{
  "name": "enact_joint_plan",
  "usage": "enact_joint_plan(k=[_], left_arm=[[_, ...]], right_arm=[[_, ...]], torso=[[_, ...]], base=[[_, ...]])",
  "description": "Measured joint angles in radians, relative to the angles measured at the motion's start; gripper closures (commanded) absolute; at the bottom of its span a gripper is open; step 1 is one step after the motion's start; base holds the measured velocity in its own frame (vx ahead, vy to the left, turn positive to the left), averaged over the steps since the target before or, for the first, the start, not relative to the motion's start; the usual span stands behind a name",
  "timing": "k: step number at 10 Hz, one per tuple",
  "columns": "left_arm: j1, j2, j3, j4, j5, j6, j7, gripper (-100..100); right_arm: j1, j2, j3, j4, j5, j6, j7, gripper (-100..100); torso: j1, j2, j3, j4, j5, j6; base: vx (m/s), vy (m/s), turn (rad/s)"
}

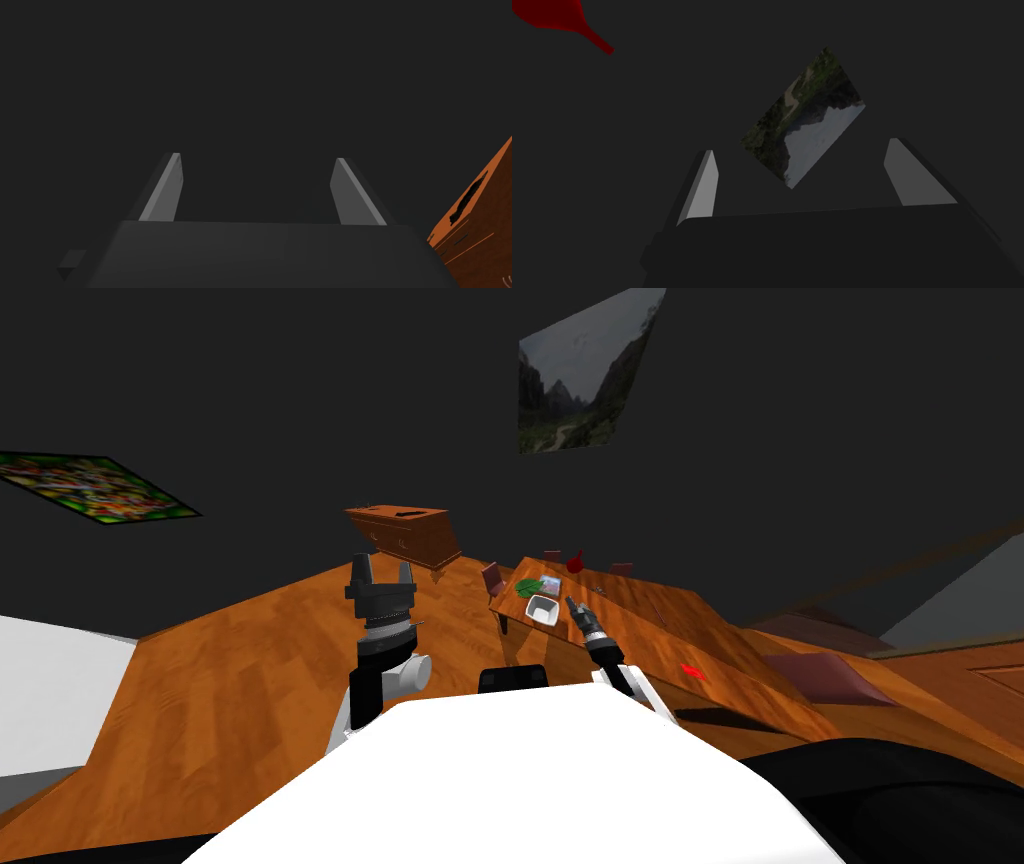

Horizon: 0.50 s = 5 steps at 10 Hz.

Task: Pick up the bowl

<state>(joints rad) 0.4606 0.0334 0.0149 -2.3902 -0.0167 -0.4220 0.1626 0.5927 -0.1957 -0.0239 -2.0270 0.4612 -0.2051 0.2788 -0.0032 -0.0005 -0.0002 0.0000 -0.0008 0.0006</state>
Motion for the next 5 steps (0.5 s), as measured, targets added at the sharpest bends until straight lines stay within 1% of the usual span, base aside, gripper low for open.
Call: enact_joint_plan(k=[1, 2, 3, 4, 5], left_arm=[[0.0, 0.0, 0.0, 0.0, 0.0, 0.0, 0.0, 0], [0.0, 0.0, 0.0, 0.0, 0.0, 0.0, 0.0, 0], [0.0, 0.0, 0.0, 0.0, 0.0, 0.0, 0.0, 0], [0.0, 0.0, 0.0, 0.0, 0.0, 0.0, 0.0, 0], [0.0, 0.0, 0.0, 0.0, 0.0, 0.0, 0.0, 0]], right_arm=[[0.007, -0.003, 0.001, 0.022, 0.03, 0.012, 0.018, -100], [0.016, -0.003, 0.0, 0.032, 0.05, 0.018, 0.031, -100], [0.015, -0.015, 0.0, 0.054, 0.078, 0.036, 0.044, -100], [0.017, -0.013, -0.001, 0.072, 0.097, 0.042, 0.057, -100], [0.023, -0.012, 0.005, 0.091, 0.131, 0.057, 0.077, -100]], torso=[[0.001, 0.0, 0.0, 0.0, 0.0, 0.0], [0.001, 0.0, 0.0, 0.0, 0.0, 0.0], [0.002, -0.001, 0.0, 0.0, 0.0, -0.001], [0.002, -0.001, 0.0, 0.0, 0.0, 0.0], [0.002, -0.001, -0.001, 0.0, 0.001, 0.0]], base=[[-0.011, -0.012, 0.089], [-0.009, -0.003, 0.184], [-0.005, -0.005, 0.127], [-0.003, 0.001, 0.166], [0.0, 0.009, 0.301]])
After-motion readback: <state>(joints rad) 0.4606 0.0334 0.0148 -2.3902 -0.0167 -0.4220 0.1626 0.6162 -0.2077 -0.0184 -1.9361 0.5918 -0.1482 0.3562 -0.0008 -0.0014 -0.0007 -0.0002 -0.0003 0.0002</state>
